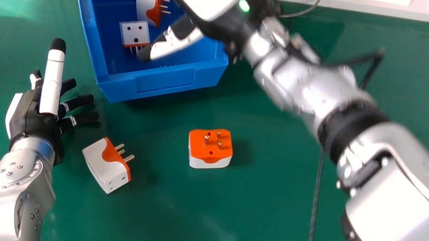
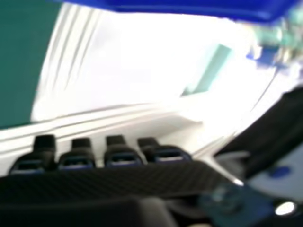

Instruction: Pick all objects and put in blue box

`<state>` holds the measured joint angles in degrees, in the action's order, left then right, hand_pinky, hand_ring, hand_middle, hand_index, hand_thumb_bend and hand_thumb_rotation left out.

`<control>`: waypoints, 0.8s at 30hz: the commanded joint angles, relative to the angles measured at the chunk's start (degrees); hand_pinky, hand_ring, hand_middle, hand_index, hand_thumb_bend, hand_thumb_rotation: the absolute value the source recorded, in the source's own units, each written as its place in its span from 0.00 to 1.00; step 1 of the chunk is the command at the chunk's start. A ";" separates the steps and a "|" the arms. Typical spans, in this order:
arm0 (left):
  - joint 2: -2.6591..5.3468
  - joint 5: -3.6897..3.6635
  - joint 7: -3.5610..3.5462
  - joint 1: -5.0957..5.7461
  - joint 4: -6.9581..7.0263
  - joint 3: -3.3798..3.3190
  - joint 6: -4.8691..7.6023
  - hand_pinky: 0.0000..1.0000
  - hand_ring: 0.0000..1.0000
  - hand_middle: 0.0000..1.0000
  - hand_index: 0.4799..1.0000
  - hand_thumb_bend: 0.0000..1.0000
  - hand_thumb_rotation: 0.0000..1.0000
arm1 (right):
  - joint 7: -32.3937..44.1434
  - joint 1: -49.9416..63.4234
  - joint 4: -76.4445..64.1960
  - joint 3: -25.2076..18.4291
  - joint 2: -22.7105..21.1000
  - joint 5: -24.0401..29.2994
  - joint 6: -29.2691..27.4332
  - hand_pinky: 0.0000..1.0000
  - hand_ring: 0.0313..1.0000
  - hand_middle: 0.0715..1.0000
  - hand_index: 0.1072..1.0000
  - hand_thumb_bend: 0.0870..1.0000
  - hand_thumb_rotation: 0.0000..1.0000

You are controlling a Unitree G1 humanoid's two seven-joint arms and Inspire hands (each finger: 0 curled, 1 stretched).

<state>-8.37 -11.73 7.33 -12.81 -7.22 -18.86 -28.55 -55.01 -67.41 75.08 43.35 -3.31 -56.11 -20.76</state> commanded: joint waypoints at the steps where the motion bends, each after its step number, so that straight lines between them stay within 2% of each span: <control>1: 0.08 0.13 -0.53 1.39 -0.58 0.59 -1.96 0.64 0.75 0.90 0.99 0.83 0.92 | -3.80 3.25 -2.99 -3.39 -2.62 3.64 -2.37 0.95 1.00 1.00 1.00 0.91 0.78; 3: -0.30 0.17 -0.78 1.37 -0.55 0.52 -2.15 0.64 0.75 0.90 0.99 0.83 0.92 | -5.86 7.44 -7.03 -4.23 -4.99 3.96 -3.78 0.95 1.00 1.00 1.00 0.90 0.80; 6: -0.73 -0.13 -1.05 1.25 -0.65 -0.11 -2.49 0.64 0.75 0.90 0.99 0.83 0.93 | -8.05 13.19 -12.28 -3.94 -8.73 2.61 -5.68 0.95 1.00 1.00 1.00 0.90 0.80; 12: -1.33 -0.25 -1.52 0.39 -2.69 -0.98 -1.57 0.64 0.75 0.90 1.00 0.83 0.93 | -8.87 20.38 -14.91 -0.36 -12.40 -1.14 -8.59 0.95 1.00 1.00 0.99 0.90 0.81; 14: -1.34 -0.12 -1.47 0.32 -2.89 -0.99 -1.30 0.65 0.75 0.90 1.00 0.83 0.93 | -6.38 21.35 -13.54 1.21 -13.18 -2.14 -10.78 0.93 1.00 1.00 0.99 0.91 0.83; 17: -1.12 -0.12 -1.20 0.63 -2.25 -1.01 -1.36 0.65 0.75 0.90 1.00 0.83 0.93 | 0.17 22.23 -11.62 2.52 -13.84 -2.33 -14.07 0.92 1.00 1.00 0.99 0.92 0.86; 21: -0.98 -0.24 -0.97 0.77 -2.36 -1.26 -0.95 0.65 0.75 0.90 0.99 0.84 0.93 | 12.94 23.71 -10.60 1.90 -14.17 -0.08 -16.28 0.90 0.99 1.00 0.99 0.93 0.89; 24: -0.88 -0.32 -0.86 1.04 -1.97 -1.35 -1.05 0.65 0.76 0.90 0.99 0.84 0.93 | 17.54 24.57 -10.94 1.10 -14.03 1.01 -16.93 0.91 0.99 0.99 0.99 0.95 0.91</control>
<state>-9.82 -11.85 6.17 -13.10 -8.74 -20.07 -28.31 -38.70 -42.74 64.89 45.69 -16.72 -56.77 -37.05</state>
